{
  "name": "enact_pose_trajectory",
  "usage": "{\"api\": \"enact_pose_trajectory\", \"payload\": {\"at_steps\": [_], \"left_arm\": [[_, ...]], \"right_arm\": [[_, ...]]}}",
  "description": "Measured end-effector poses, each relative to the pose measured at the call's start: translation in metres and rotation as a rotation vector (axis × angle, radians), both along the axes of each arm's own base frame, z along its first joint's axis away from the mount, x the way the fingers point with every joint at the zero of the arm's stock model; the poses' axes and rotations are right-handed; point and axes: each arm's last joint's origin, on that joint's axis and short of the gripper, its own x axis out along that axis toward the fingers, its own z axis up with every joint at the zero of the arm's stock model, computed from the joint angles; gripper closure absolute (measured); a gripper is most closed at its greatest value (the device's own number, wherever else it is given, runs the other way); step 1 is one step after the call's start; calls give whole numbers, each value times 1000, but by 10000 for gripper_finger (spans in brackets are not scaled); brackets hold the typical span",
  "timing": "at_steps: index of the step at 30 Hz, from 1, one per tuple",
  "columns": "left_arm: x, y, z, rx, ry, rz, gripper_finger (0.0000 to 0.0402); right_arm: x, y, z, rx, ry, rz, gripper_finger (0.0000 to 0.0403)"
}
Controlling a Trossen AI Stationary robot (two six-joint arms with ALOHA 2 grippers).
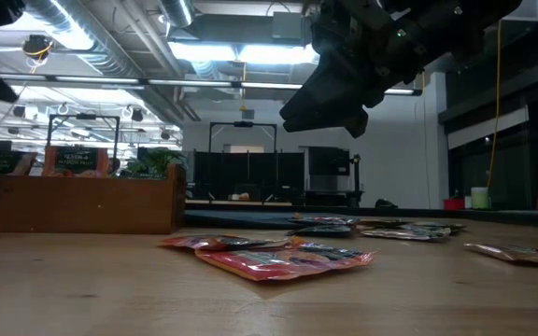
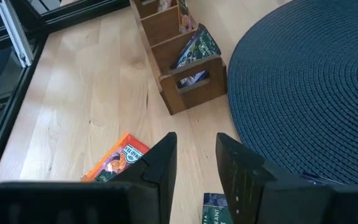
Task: Pick & Place Tea
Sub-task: Put the orange tea bag into the middle section of the wooden organizer
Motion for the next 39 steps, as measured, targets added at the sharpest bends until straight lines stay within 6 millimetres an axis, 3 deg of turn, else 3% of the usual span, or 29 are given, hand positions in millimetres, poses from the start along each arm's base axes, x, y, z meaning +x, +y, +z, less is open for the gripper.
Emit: {"api": "enact_pose_trajectory", "payload": {"at_steps": [7,16,23,29,34,39], "left_arm": [[26,-19,21,-23,-38,-34,315],[95,-28,38,-61,-94,-132,315],[154,-17,15,-25,-55,-141,315],[199,-6,-9,-102,-94,-217,315],[219,-3,-25,-172,-88,-303,316],[229,-13,-36,-199,-15,-377,316]], "right_arm": [[0,0,0,1,0,-1,289],[-4,0,-3,1,58,-2,289],[-18,10,-16,3,242,-2,289],[-29,25,-23,41,338,-11,289],[-34,42,-22,73,331,13,289],[-37,55,-25,106,331,25,289]]}}
